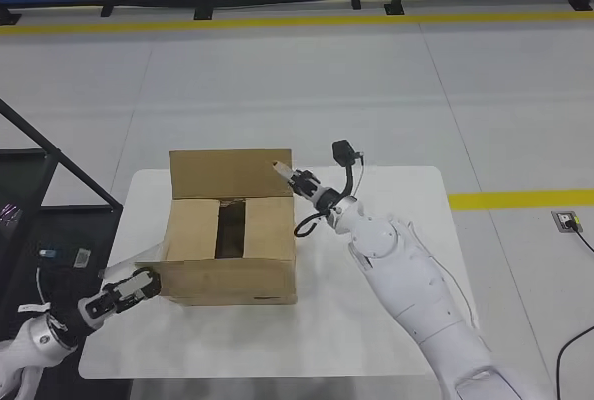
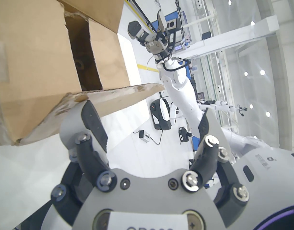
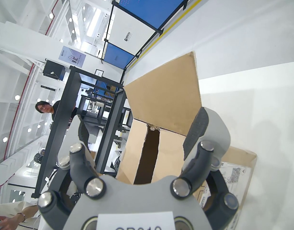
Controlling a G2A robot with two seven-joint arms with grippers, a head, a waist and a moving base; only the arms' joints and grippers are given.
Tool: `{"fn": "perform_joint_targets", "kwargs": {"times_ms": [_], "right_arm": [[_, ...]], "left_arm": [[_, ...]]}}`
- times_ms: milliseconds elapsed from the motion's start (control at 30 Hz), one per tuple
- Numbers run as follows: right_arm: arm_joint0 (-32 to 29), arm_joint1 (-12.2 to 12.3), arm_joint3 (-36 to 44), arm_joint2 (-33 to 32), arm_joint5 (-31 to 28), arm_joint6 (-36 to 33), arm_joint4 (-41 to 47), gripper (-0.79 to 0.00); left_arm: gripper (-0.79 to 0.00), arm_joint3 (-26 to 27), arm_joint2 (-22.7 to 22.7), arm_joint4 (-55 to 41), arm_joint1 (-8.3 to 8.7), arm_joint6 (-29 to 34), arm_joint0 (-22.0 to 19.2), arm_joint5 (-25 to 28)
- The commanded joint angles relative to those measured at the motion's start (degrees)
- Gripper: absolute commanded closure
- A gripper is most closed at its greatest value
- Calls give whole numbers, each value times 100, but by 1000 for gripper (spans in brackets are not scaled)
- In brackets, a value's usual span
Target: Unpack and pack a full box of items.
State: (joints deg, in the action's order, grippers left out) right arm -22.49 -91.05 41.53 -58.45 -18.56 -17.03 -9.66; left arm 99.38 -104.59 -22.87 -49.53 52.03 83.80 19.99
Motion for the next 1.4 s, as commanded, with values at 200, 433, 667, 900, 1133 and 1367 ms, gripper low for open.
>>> {"fn": "perform_joint_targets", "kwargs": {"times_ms": [200, 433, 667, 900, 1133, 1367], "right_arm": [[695, -208, -1511, 84, -229, 518, 75, -785], [958, -414, -2259, 160, -733, 389, 292, -785], [1128, -593, -2566, 247, -1037, 78, 360, -785], [1175, -628, -2720, 26, -1824, -598, 941, -785], [1244, -696, -2834, 96, -1554, -348, 726, -785], [1276, -758, -2935, 192, -1275, 218, 396, -785]], "left_arm": [[-785, -134, 411, 506, -39, -634, -309, -333], [-785, -223, 640, 925, -77, -1166, -456, -567], [-785, -283, 738, 1194, -109, -1555, -572, -633], [-785, -414, 781, 1342, -117, -1571, -704, -862], [-785, -645, 1141, 1620, -158, -1684, -989, -1005], [-785, -781, 1178, 1702, -177, -1758, -1063, -988]]}}
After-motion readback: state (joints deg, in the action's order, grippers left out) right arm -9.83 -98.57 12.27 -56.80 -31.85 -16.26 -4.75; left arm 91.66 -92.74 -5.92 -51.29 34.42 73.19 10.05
